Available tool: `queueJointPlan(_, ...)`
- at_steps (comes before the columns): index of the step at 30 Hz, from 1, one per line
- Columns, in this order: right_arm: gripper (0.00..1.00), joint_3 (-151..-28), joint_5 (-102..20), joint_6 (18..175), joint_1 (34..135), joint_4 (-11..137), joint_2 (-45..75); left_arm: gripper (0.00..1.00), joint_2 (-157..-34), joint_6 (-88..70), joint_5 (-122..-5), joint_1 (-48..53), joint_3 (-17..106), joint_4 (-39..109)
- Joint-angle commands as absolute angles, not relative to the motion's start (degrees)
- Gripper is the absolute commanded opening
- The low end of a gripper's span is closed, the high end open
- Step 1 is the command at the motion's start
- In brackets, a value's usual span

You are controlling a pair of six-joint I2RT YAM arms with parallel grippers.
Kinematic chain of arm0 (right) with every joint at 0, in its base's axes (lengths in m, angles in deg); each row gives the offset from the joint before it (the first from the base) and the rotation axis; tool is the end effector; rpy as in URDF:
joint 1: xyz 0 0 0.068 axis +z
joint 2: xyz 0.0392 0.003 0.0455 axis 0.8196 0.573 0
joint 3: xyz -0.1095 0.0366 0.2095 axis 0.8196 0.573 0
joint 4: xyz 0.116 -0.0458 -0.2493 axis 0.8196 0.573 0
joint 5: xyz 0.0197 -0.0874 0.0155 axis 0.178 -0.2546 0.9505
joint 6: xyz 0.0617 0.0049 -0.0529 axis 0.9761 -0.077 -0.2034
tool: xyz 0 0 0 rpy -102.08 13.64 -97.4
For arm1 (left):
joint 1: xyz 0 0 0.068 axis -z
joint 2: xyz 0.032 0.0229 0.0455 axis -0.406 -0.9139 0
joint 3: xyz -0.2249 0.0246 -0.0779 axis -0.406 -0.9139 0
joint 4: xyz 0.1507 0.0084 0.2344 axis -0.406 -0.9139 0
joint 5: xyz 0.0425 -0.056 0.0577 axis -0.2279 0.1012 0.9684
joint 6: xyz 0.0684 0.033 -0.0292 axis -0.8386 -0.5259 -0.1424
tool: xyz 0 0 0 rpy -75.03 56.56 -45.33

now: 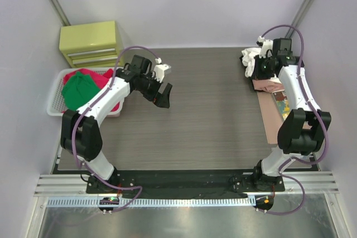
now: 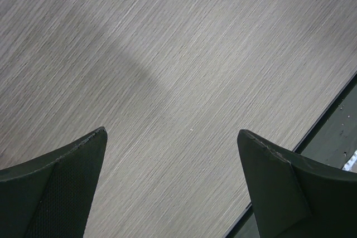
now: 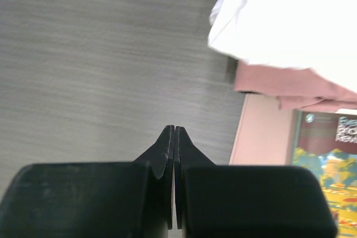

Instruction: Fold and stack the t-shirts

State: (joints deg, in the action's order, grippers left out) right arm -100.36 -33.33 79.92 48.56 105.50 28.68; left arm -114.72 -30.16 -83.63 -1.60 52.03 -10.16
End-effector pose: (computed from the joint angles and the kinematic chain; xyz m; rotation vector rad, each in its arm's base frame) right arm 0.3957 -0.0257 0.2504 -0.1918 2.4343 0.2134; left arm 0.3391 -0.1757 0.2142 0.8797 2.4094 -0.7249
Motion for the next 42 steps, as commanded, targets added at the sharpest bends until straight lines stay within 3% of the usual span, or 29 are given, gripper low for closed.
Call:
queueJointPlan(1,0.01,-106.58,-41.70,78.60,48.63,102.25,34.48,1.00,-112.34,-31.06,-83.75,-1.89,51.80,-8.57)
queueJointPlan(9,0.01,-123.19,-40.40,84.57,47.31,102.51,50.58,1.00,-110.93,-31.23,-83.40,-1.98,50.13,-7.61)
queueJointPlan(14,0.01,-125.86,-40.14,85.55,47.39,105.67,55.87,1.00,-110.49,-31.15,-83.49,-2.15,50.04,-7.69)
queueJointPlan(21,0.01,-105.23,-39.87,80.01,47.31,101.55,40.96,1.00,-110.40,-31.23,-83.92,-2.68,49.95,-7.17)
queueJointPlan(30,0.02,-100.71,-37.59,78.43,46.87,101.28,32.14,1.00,-112.68,-29.75,-85.59,-2.68,50.92,-7.35)
queueJointPlan(32,0.12,-101.77,-37.32,78.69,46.87,102.25,31.88,1.00,-113.65,-27.47,-88.57,-2.60,50.57,-6.47)
queueJointPlan(35,0.39,-101.51,-37.32,79.04,46.43,102.07,30.39,1.00,-118.82,-22.99,-96.29,-2.51,53.72,-6.81)
queueJointPlan(36,0.53,-101.34,-34.89,79.56,44.77,101.90,30.12,1.00,-120.58,-22.10,-98.32,-2.42,55.39,-7.42)
queueJointPlan(38,0.67,-101.07,-31.54,81.05,42.40,101.02,30.03,1.00,-126.47,-19.21,-103.51,-1.63,61.62,-9.88)
queueJointPlan(39,0.79,-101.51,-27.52,81.76,39.51,100.84,30.46,1.00,-128.23,-18.50,-104.48,-1.19,63.99,-10.76)
queueJointPlan(42,0.87,-103.52,-24.33,82.64,35.63,101.10,33.70,1.00,-133.16,-18.66,-103.27,1.44,70.16,-12.43)
